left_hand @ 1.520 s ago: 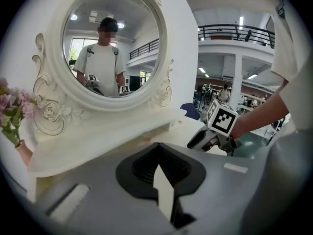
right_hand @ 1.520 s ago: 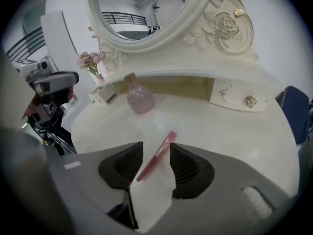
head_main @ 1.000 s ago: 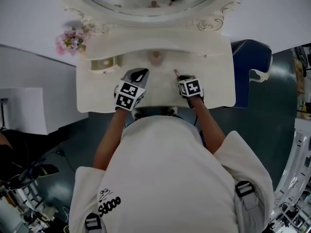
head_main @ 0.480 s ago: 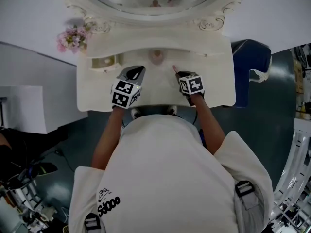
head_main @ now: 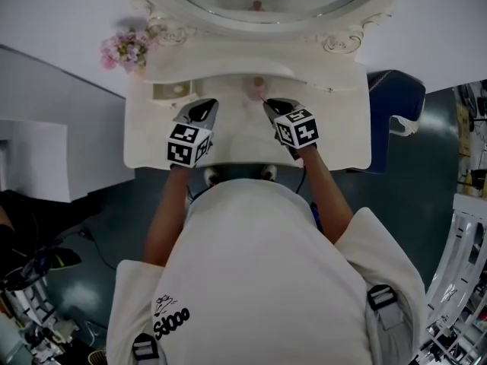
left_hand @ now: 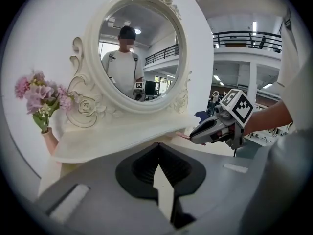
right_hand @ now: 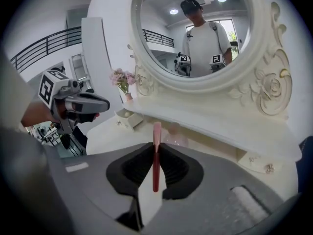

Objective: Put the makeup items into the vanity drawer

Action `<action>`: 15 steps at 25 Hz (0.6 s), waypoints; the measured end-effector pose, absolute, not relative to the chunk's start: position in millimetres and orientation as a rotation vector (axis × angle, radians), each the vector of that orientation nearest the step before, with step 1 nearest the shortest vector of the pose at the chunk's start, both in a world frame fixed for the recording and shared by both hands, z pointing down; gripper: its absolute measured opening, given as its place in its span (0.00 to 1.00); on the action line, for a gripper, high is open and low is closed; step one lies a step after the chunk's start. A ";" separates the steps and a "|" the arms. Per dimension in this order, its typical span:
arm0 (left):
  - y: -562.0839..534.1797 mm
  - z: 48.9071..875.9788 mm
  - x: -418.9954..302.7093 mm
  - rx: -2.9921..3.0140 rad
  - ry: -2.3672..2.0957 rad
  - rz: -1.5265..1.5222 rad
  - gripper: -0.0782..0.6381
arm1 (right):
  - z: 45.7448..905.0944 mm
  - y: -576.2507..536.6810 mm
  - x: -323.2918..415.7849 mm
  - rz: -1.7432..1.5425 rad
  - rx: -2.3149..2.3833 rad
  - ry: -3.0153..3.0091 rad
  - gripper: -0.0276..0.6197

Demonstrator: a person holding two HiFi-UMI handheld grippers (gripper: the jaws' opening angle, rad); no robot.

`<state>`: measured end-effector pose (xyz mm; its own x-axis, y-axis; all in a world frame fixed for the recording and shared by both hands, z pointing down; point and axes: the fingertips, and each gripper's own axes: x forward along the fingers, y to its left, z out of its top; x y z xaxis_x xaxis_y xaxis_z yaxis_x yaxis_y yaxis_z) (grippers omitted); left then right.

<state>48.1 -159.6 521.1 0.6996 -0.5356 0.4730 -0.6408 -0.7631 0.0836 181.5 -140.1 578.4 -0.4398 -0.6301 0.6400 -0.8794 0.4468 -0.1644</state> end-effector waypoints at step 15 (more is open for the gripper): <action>-194.3 524.9 -79.7 2.500 -1.204 0.486 0.13 | 536.9 -195.8 47.2 0.417 1.017 -2.319 0.12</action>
<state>-79.7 -194.3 524.9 0.5861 -0.6836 0.4349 -0.7938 -0.5919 0.1395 47.2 -195.8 536.9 -0.5502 -0.5703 0.6100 -0.7470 0.6626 -0.0543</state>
